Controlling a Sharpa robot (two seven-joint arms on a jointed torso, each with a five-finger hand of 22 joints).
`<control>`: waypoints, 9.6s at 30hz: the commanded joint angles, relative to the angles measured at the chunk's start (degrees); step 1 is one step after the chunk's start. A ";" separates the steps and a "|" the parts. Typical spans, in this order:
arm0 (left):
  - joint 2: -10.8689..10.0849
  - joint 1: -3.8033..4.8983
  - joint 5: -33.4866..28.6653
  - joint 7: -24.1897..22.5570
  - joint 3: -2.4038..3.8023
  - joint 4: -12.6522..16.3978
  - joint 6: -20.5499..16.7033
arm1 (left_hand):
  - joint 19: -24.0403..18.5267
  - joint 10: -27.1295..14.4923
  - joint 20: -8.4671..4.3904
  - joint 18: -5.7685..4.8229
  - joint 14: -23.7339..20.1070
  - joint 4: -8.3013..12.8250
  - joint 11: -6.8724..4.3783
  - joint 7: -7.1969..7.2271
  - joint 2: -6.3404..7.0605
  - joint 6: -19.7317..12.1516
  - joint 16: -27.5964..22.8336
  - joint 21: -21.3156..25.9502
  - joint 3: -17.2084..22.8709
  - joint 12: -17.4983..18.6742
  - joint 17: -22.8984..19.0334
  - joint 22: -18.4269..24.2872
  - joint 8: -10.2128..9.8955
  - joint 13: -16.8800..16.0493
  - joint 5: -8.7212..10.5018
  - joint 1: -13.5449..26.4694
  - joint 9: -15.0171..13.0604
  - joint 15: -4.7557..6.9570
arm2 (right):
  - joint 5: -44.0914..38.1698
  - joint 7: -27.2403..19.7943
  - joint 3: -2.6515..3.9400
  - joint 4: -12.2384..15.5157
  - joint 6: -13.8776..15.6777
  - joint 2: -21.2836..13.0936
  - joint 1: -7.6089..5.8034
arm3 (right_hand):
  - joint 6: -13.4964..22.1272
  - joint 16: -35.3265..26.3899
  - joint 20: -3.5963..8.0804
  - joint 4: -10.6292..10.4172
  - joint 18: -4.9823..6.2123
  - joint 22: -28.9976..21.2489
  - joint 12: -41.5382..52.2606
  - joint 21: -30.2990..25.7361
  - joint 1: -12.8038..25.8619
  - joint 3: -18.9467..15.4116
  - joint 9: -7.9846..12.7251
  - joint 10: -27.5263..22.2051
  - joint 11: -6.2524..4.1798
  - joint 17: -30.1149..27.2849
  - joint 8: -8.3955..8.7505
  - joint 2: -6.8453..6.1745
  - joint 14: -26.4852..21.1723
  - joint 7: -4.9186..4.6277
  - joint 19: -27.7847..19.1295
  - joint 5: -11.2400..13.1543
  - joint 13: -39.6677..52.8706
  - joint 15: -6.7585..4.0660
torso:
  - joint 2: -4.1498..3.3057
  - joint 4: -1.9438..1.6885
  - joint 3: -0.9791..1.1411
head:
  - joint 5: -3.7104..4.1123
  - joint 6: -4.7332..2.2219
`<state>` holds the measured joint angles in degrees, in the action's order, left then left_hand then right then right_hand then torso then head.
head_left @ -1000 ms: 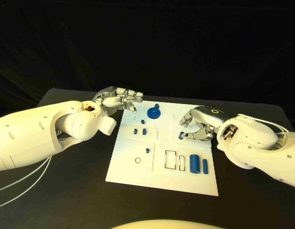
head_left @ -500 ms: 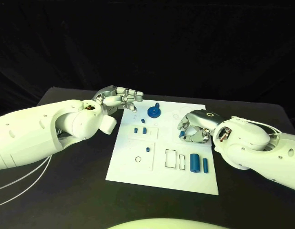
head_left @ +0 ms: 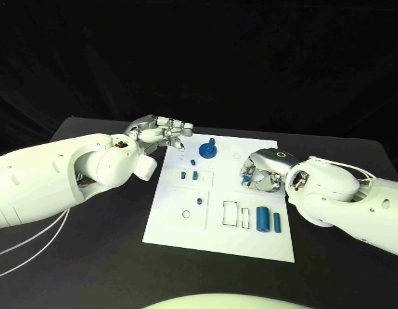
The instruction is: Assemble the parts on the task board
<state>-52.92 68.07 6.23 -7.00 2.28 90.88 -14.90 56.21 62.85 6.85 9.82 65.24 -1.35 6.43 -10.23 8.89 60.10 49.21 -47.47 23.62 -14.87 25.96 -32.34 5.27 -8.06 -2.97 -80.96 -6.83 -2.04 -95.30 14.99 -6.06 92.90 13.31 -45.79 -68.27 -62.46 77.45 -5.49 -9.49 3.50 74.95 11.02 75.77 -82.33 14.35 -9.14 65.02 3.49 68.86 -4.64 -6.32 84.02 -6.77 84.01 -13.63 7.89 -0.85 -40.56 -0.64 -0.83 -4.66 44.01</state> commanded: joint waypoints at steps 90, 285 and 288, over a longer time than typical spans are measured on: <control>0.81 0.06 0.14 -0.44 0.03 -0.31 0.47 | 0.29 -0.50 0.27 0.74 -0.35 0.42 -0.15 -0.15 -0.68 -0.41 -0.33 0.30 -0.32 -0.54 -0.22 0.15 -0.13 -0.10 0.04 -0.25 0.09 0.16 | 0.18 -0.83 -0.40 2.81 4.30 12.56 7.02 | -3.55 0.40 0.85 4.73 -0.81 10.69 -1.49 1.17 -2.19 7.77 -1.75 5.02 -0.28 -0.40 -1.23 1.43 2.02 -0.40 1.01 1.68 -0.22 -0.43 | -0.02 0.04 0.01 | -3.55 1.38; -0.94 0.02 -1.35 -0.06 -0.84 0.21 2.80 | 0.26 -1.39 0.50 0.69 -0.78 0.17 -0.01 -0.16 -0.67 -0.85 -0.33 1.19 -1.65 -1.06 -0.75 0.69 -0.15 -0.10 0.05 0.74 0.22 -0.06 | 12.21 18.12 -0.26 13.06 14.75 -1.96 9.08 | 1.32 8.54 3.76 -7.54 -2.79 14.11 65.73 10.83 23.95 -24.66 -15.44 17.01 -4.60 12.60 -17.61 -0.86 4.25 3.85 4.80 3.37 70.13 -3.80 | 0.75 2.04 0.10 | 4.24 0.64; -0.96 0.02 -1.35 -0.06 -0.84 0.20 2.82 | 0.26 -1.39 0.50 0.69 -0.78 0.17 -0.01 -0.16 -0.67 -0.85 -0.33 1.19 -1.65 -1.06 -0.75 0.69 -0.15 -0.10 0.05 0.74 0.22 -0.06 | 11.84 18.03 -0.26 13.44 15.15 -2.11 9.08 | 1.33 8.55 3.75 -7.54 -2.80 14.12 65.74 10.87 24.27 -24.35 -15.52 17.03 -4.60 12.63 -17.66 -0.60 4.25 3.86 4.81 3.27 70.17 -3.79 | 0.77 2.04 0.12 | 4.24 0.65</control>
<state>-53.93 68.04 5.03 -6.82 1.40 90.91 -12.91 56.41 62.03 7.06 9.82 64.89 -1.27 6.43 -10.44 8.14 59.47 49.21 -46.47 22.28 -15.77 25.30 -31.72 5.27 -8.10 -2.97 -80.65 -6.69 -1.97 -82.27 33.74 -6.33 106.05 27.56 -47.87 -59.24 -61.53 85.98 -1.91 -16.99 0.81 74.91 77.07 86.84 -58.45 -10.22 -24.61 82.31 -1.13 74.94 -21.95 -6.78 84.02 -2.93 83.91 -10.41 74.92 -4.32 -39.80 1.43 -0.74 -0.41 44.65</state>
